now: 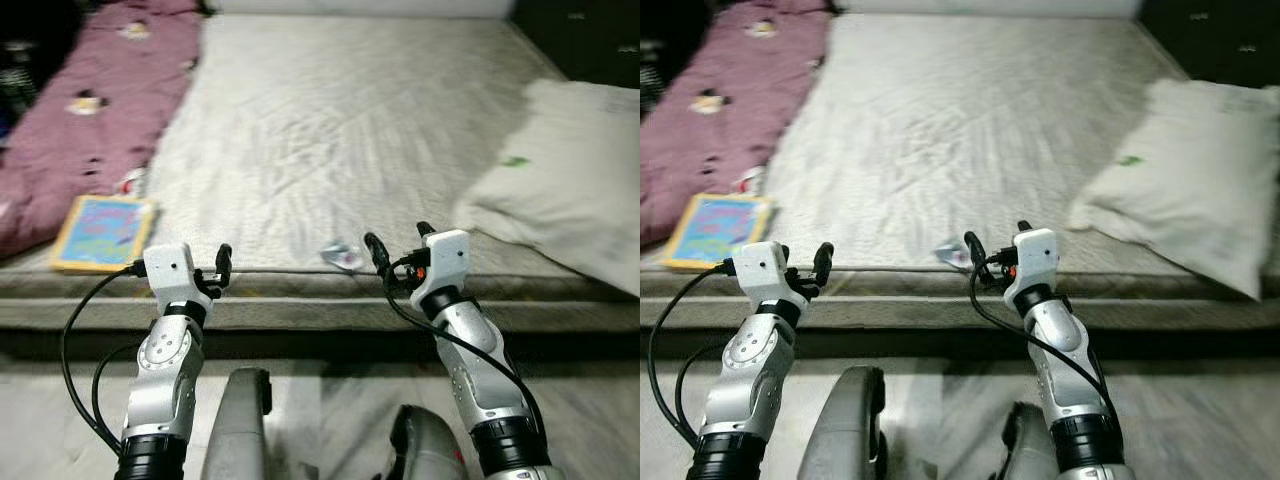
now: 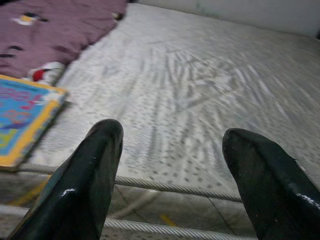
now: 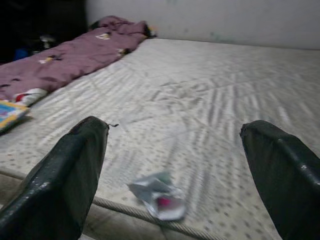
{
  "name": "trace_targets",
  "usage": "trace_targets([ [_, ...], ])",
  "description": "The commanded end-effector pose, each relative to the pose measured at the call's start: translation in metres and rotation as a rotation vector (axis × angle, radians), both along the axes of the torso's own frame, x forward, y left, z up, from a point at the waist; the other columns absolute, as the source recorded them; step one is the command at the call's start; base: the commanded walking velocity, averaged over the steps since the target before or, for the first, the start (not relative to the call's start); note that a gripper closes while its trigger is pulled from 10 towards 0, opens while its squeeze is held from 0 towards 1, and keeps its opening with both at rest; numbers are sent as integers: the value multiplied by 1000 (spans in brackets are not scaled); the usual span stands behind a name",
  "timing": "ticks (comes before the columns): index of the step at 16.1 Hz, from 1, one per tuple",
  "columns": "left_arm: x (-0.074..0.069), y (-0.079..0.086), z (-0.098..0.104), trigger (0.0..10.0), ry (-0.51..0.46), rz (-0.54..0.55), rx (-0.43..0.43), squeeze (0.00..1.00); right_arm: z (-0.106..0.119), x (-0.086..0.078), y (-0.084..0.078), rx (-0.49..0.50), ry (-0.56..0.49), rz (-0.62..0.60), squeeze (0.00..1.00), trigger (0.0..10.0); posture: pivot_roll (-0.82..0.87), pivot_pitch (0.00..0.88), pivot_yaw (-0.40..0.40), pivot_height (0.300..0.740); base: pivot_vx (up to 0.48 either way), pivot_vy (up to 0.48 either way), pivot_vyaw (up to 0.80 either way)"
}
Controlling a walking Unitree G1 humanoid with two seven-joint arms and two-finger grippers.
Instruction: Clean up the room
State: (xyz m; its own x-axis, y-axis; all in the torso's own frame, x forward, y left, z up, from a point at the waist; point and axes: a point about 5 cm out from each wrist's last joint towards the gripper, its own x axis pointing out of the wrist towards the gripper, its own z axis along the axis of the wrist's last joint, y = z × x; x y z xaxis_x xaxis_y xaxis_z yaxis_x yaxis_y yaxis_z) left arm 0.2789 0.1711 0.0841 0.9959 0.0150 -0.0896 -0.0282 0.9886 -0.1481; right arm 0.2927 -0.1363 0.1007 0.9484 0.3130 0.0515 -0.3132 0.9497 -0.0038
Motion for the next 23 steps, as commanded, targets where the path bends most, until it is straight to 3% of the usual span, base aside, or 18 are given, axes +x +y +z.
trace_targets([
  [1, 1, 1, 4, 10000, -10, -6, 1, 0, 4, 1, 1, 5, -10, 14, 0, 10000, 12, 73, -13, 605, 281, 0, 0],
  [14, 3, -1, 5, 10000, -7, -19, -5, 0, 5, 5, 2, 5, -9, 16, 0, 10000, 10, 78, -11, 605, 247, 0, 0],
  [18, 2, -1, 3, 10000, 3, -19, -11, 0, 5, 4, 2, 7, -7, 15, 0, 10000, 12, 73, -11, 605, 0, 0, 0],
  [23, 1, -1, 2, 10000, 7, -19, -16, 0, 3, 3, 2, 9, 2, 16, 0, 10000, 13, 69, -12, 605, 0, 480, 0],
])
